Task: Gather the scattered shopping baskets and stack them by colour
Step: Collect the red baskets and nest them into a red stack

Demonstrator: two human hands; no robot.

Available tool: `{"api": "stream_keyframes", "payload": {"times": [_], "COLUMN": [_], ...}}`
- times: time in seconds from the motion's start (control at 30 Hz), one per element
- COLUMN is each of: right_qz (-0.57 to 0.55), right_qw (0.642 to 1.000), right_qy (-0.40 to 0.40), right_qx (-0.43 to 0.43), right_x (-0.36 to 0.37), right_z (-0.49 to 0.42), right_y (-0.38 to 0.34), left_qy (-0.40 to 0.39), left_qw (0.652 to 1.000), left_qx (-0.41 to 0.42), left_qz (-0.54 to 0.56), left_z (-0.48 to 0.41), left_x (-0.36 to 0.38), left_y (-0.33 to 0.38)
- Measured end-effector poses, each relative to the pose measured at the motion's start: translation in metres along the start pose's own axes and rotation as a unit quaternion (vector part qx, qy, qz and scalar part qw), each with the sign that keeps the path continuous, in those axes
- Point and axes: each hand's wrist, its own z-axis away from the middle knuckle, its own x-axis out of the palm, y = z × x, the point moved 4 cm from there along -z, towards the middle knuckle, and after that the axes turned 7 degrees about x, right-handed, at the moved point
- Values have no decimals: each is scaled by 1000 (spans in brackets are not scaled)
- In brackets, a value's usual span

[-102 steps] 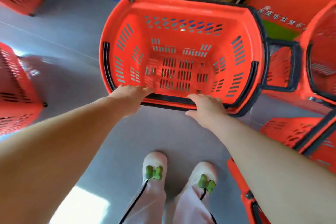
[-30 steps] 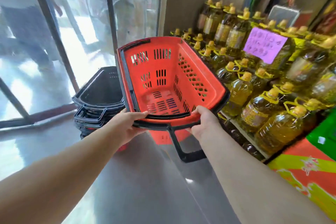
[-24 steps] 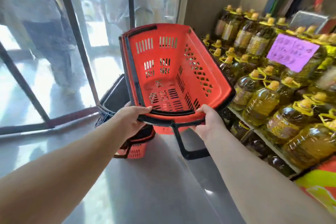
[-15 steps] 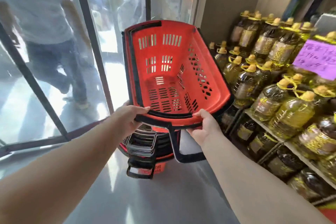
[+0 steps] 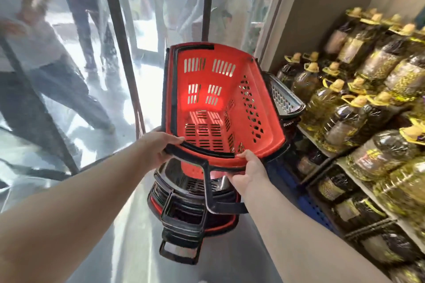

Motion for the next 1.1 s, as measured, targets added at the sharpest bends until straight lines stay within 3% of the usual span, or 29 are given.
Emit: {"api": "stream_keyframes", "payload": {"times": [0.17,0.37,0.5,0.7,0.9,1.1], "right_qz": [8,-77,-113,-124,-177,-177], "right_qw": [999,993,983,976,972,970], "right_qy": [47,89,143,176,151,168], "right_qx": [14,29,12,-12,-28,-9], "right_x": [12,27,32,39,19,-4], "right_z": [-26,-54,-59,-85,-109,-107], "right_y": [9,38,51,81,121,136], "left_qy": [-14,-99,-140,-117,-104,-138], "left_qw": [999,991,978,959,944,888], "left_qx": [-47,-31,-102,-209,-149,-170], "left_qz": [-19,-88,-112,-152,-276,-405], "left_z": [-37,-89,-119,-148,-178,-192], "left_x": [-12,-20,-24,-56,-81,-87], "left_y": [1,15,5,-13,-50,-80]}}
